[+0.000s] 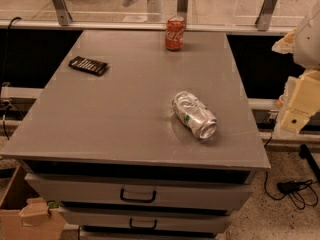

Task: Move coke can near 7up can

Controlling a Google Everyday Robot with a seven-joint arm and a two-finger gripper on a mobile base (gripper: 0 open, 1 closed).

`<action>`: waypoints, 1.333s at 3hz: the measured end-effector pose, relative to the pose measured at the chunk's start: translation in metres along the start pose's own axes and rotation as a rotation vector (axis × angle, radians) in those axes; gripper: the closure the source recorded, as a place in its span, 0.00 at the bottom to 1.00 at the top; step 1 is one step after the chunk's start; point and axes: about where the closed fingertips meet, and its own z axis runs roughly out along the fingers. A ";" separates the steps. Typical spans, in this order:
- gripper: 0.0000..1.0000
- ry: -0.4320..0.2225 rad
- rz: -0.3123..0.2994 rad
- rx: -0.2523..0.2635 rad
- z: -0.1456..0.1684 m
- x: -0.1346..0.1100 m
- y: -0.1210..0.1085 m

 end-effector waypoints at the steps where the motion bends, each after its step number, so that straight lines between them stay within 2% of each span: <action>1: 0.00 0.000 0.000 0.000 0.000 0.000 0.000; 2: 0.00 -0.018 0.002 0.006 0.000 -0.002 -0.004; 3: 0.00 -0.085 -0.026 0.012 0.023 -0.018 -0.039; 4: 0.00 -0.186 -0.039 0.026 0.061 -0.050 -0.097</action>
Offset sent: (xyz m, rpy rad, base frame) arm 0.0093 0.0001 -0.0032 0.0343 0.0023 0.0048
